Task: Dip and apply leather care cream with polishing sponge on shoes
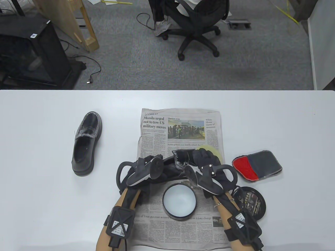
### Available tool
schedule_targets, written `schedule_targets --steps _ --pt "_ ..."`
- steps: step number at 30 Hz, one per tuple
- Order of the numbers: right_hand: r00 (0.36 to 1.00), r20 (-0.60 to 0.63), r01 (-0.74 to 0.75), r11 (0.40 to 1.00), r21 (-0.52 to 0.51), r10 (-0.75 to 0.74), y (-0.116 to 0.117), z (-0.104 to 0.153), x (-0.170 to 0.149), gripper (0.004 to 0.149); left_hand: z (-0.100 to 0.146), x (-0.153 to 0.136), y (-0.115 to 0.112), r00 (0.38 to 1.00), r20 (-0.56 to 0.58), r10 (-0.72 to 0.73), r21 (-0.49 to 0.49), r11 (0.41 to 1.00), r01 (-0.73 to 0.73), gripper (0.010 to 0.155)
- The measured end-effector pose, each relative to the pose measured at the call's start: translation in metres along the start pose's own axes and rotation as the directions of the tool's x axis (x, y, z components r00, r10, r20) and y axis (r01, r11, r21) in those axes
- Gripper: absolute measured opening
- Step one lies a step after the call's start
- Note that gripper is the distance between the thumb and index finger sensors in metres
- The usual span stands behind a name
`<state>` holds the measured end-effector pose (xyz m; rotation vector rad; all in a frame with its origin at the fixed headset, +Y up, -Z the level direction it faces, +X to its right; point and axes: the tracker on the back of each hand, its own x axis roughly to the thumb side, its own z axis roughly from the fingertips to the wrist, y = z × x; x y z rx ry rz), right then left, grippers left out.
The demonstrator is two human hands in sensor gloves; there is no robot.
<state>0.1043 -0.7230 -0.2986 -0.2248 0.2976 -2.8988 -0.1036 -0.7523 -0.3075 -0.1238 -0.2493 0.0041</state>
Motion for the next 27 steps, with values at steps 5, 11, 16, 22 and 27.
schedule_targets --steps 5,11,16,22,27 --pt "0.992 -0.123 0.001 0.995 0.1 0.011 0.015 -0.021 -0.015 0.044 0.0 0.0 0.0 1.0 -0.003 -0.008 0.004 1.0 0.008 0.085" --pt "0.982 -0.089 -0.159 0.984 0.084 0.166 0.019 -0.003 -0.025 0.041 0.001 0.002 0.001 0.999 -0.013 -0.039 0.012 0.999 0.039 0.084" --pt "0.975 0.025 -0.221 0.975 0.012 0.221 0.011 0.022 -0.011 0.04 0.001 0.002 0.001 0.999 -0.017 -0.039 0.011 0.999 0.04 0.084" --pt "0.996 0.022 -0.082 0.996 -0.036 0.082 0.001 0.01 0.003 0.039 0.0 0.001 0.0 1.0 -0.004 -0.003 0.006 1.0 0.003 0.084" --pt "0.991 -0.106 -0.078 0.996 0.037 0.081 0.014 -0.016 -0.011 0.04 0.001 0.0 0.0 1.0 -0.004 0.0 0.01 1.0 0.0 0.084"
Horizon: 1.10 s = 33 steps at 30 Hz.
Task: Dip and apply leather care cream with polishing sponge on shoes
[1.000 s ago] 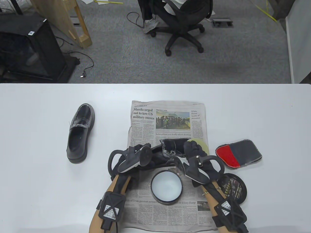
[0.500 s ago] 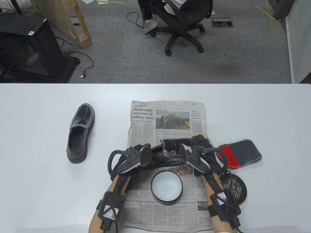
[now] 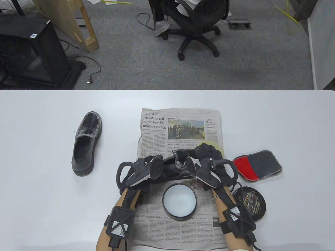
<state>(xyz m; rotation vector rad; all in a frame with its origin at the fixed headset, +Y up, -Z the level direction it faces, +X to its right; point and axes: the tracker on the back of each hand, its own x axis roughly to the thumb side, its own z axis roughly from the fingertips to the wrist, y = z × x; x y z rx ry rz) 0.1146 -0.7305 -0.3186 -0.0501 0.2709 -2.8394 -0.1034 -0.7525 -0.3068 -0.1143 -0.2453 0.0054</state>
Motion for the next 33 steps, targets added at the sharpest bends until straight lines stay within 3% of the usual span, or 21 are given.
schedule_targets --steps 3,7,12,15,18,21,24,25,28,32,33 --pt "0.999 -0.026 -0.037 0.999 0.021 0.037 0.006 -0.001 -0.008 0.04 0.0 0.001 0.001 1.0 -0.004 -0.014 0.003 1.0 0.014 0.084" --pt "0.994 0.036 -0.104 0.993 0.05 0.102 0.001 0.014 -0.016 0.042 0.0 0.001 0.001 0.999 -0.009 -0.032 0.007 0.999 0.032 0.084" --pt "0.993 0.101 0.061 0.998 -0.008 -0.06 -0.028 0.054 -0.046 0.041 0.0 0.001 0.001 1.0 0.001 -0.029 -0.013 1.0 0.029 0.085" --pt "0.996 0.055 0.081 0.993 -0.082 -0.077 -0.048 0.08 -0.076 0.041 0.001 0.001 0.001 1.0 0.006 -0.027 -0.015 1.0 0.027 0.086" --pt "0.997 -0.083 0.0 0.997 -0.072 -0.006 -0.05 0.101 -0.115 0.041 0.001 0.001 0.001 1.0 0.009 -0.027 -0.02 0.999 0.027 0.086" --pt "0.954 -0.295 -0.044 0.998 0.036 0.052 -0.029 0.113 -0.158 0.042 0.002 0.002 0.002 0.999 0.014 -0.039 -0.018 0.999 0.039 0.087" --pt "0.893 -0.414 -0.07 0.965 0.255 0.174 0.001 0.115 -0.19 0.042 0.004 0.0 0.003 1.0 0.023 0.001 -0.011 1.0 -0.001 0.089" --pt "0.887 -0.44 0.004 0.95 0.312 0.141 0.011 0.116 -0.199 0.043 0.006 0.0 0.004 0.999 0.03 0.022 0.007 1.0 -0.022 0.088" --pt "0.888 -0.458 0.218 0.915 0.34 -0.042 0.03 0.116 -0.206 0.045 0.013 -0.001 0.011 0.995 0.077 0.058 0.067 0.996 -0.063 0.08" --pt "0.885 -0.433 0.375 0.813 0.447 -0.17 0.045 0.114 -0.203 0.054 0.023 -0.004 0.018 0.982 0.14 0.127 0.069 0.988 -0.138 0.063" --pt "0.886 -0.435 0.366 0.82 0.44 -0.163 0.043 0.115 -0.203 0.056 0.025 -0.004 0.018 0.982 0.138 0.13 0.053 0.989 -0.138 0.059"
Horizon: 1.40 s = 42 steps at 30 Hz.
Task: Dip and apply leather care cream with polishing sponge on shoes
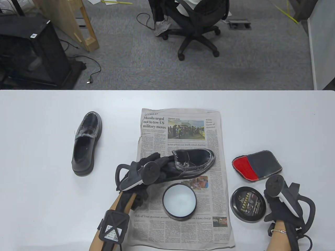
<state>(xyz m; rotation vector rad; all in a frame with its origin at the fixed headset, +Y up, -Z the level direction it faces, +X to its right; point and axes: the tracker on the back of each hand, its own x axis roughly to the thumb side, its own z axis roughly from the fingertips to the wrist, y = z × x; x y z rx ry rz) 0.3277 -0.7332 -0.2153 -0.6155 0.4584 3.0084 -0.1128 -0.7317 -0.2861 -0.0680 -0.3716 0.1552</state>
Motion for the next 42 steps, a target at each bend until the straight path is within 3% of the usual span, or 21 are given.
schedule_targets --steps 2,5,8,14,18,21,26,34,37,40,42 --pt "1.0 0.021 -0.001 0.999 -0.05 0.002 -0.002 0.002 0.001 0.059 0.001 0.0 0.001 0.998 -0.036 -0.051 -0.025 0.998 0.05 0.063" --pt "0.997 0.073 0.015 0.992 -0.122 -0.006 -0.008 0.011 0.007 0.063 -0.005 -0.003 0.002 0.989 -0.085 -0.12 -0.149 0.983 0.107 0.062" --pt "0.989 0.148 0.016 0.972 -0.234 0.019 -0.016 0.023 0.019 0.065 -0.005 0.0 0.003 0.987 -0.107 -0.117 -0.022 0.993 0.115 0.041" --pt "0.949 0.307 0.035 0.939 -0.341 0.076 -0.02 0.043 0.047 0.067 0.013 -0.007 0.021 0.971 -0.199 -0.131 0.143 0.977 0.16 0.038" --pt "0.894 0.447 0.124 0.946 -0.299 0.024 -0.019 0.052 0.064 0.067 0.033 -0.031 0.036 0.911 -0.377 -0.165 0.247 0.93 0.271 0.038" --pt "0.875 0.481 0.12 0.943 -0.309 0.047 -0.017 0.057 0.074 0.067 0.042 -0.061 0.038 0.859 -0.502 -0.098 0.274 0.924 0.266 0.039" --pt "0.871 0.484 0.082 0.947 -0.31 0.083 -0.012 0.056 0.08 0.067 0.045 -0.096 0.03 0.747 -0.651 -0.135 0.208 0.914 0.347 0.04" --pt "0.855 0.508 0.062 0.954 -0.294 0.101 -0.007 0.056 0.086 0.067 0.041 -0.112 0.015 0.644 -0.735 -0.215 0.097 0.906 0.413 0.043" --pt "0.85 0.516 0.053 0.956 -0.29 0.11 -0.004 0.056 0.088 0.068 0.043 -0.114 0.018 0.639 -0.738 -0.218 0.081 0.911 0.404 0.045" --pt "0.849 0.513 0.037 0.956 -0.291 0.124 -0.002 0.056 0.09 0.068 0.05 -0.112 0.034 0.653 -0.739 -0.165 0.167 0.894 0.415 0.056" --pt "0.85 0.511 0.026 0.958 -0.287 0.13 -0.001 0.055 0.091 0.068 0.059 -0.115 0.049 0.648 -0.755 -0.099 0.233 0.883 0.407 0.054"
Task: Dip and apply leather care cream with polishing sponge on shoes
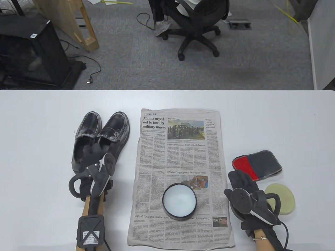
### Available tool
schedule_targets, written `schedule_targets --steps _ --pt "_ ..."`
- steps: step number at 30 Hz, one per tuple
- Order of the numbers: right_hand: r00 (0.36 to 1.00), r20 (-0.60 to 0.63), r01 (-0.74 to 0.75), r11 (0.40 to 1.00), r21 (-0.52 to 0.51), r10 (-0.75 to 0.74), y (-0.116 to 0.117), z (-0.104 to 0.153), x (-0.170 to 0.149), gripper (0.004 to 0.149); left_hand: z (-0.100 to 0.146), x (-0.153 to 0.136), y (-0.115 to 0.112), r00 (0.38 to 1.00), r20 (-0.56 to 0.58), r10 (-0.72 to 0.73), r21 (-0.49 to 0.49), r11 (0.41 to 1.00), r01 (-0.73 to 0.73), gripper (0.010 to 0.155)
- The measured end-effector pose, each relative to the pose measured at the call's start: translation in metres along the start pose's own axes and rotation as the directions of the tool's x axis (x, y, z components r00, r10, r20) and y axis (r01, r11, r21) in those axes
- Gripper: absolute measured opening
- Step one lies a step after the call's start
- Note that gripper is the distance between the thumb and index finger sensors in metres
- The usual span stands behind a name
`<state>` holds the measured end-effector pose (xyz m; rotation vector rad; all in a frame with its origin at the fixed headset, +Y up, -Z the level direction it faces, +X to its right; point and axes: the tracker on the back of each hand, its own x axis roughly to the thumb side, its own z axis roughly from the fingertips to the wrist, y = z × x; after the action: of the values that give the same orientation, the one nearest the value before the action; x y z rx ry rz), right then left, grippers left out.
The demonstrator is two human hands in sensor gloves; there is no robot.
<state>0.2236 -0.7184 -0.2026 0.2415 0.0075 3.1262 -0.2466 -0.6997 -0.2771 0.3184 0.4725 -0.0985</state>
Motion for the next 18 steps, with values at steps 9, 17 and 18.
schedule_targets --steps 9,17,18 --pt "0.999 -0.01 -0.032 0.999 0.027 0.032 0.004 -0.002 0.001 0.068 -0.023 -0.052 -0.044 0.977 -0.178 0.115 -0.429 0.885 -0.183 0.055" --pt "0.998 -0.014 -0.055 0.998 0.036 0.056 0.006 -0.003 0.001 0.066 -0.023 -0.072 -0.04 0.902 -0.312 0.299 -0.215 0.902 -0.373 0.04" --pt "0.998 -0.015 -0.06 0.998 0.028 0.06 0.005 -0.002 0.002 0.066 -0.024 -0.074 -0.036 0.889 -0.315 0.332 -0.182 0.898 -0.4 0.04"
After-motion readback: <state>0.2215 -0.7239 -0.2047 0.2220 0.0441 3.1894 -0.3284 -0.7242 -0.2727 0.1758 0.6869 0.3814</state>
